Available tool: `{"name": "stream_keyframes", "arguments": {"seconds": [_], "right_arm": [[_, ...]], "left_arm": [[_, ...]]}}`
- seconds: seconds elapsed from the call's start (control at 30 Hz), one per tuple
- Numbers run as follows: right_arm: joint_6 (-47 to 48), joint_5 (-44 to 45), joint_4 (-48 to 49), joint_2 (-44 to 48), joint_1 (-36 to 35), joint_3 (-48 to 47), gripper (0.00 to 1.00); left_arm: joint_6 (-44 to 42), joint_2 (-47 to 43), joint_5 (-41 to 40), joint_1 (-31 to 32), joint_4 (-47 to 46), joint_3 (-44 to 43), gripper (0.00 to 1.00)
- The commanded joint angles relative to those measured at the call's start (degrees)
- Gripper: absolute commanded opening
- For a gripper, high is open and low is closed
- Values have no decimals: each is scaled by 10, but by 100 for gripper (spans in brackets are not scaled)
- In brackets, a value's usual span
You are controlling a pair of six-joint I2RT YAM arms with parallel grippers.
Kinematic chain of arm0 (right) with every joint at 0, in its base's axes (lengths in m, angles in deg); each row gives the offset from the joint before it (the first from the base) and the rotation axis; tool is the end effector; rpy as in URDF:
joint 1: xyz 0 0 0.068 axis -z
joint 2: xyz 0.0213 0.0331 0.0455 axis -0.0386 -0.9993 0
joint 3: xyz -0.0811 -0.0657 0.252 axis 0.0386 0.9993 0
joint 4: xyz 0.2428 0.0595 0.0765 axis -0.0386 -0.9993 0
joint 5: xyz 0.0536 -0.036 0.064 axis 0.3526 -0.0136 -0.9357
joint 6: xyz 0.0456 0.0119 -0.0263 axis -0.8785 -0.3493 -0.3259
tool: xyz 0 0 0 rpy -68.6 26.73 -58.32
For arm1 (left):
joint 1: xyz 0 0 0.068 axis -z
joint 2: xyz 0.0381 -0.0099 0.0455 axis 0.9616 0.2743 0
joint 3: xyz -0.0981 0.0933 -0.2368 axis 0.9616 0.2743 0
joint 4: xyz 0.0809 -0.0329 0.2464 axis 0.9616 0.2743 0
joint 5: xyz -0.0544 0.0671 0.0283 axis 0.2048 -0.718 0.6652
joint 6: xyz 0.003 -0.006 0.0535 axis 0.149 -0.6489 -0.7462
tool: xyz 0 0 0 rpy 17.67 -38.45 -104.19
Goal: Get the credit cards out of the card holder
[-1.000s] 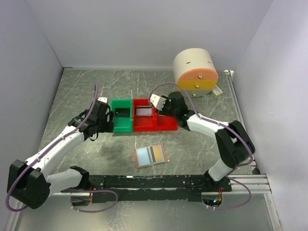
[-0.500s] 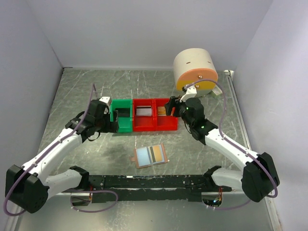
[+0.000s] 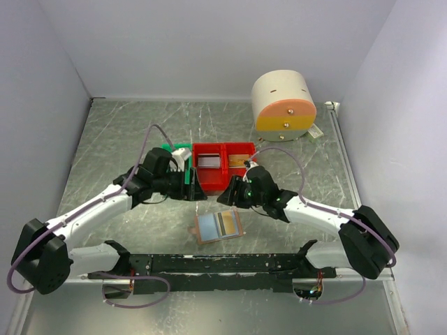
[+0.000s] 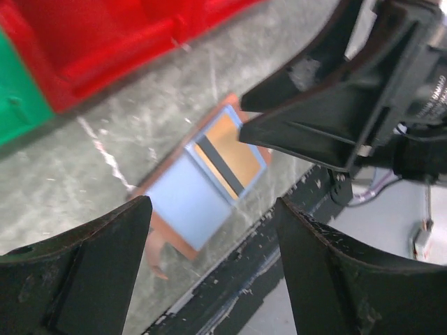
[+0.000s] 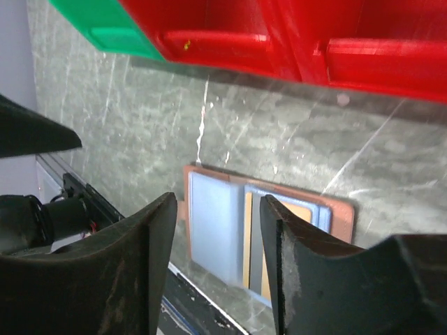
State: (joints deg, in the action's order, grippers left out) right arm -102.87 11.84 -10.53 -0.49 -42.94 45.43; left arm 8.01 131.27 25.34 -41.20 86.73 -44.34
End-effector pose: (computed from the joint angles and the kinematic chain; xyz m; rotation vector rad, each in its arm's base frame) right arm 0.1883 0.1709 0.1830 0.0690 2.4007 1.0281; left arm 0.1999 -0.1460 0.2455 0.2622 2.4445 -1.0074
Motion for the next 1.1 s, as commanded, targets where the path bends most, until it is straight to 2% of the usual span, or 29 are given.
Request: {"name": "stream_keyframes", "arguments": {"seconds": [0.0,0.13,0.3,0.43,0.67,1.07], "right_arm": [[-42,41,-51,-6,-33,-13,48],[-61,46,-71,-1,-42,6,38],[-63,45,-100,11,-43,20,32],[-66,50,-129,12,-43,27,31],[-71,50,-142,12,-42,47,29],[-59,56,-145,-9,-42,45,25]], "left_arm": [[68,-3,22,54,-72,37,82],[130,0,2,93,-133,79,79],[168,10,-30,128,-159,96,78],[177,34,-42,148,-165,91,78],[201,80,-57,174,-180,86,71],[225,133,-62,180,-207,86,58]]}}
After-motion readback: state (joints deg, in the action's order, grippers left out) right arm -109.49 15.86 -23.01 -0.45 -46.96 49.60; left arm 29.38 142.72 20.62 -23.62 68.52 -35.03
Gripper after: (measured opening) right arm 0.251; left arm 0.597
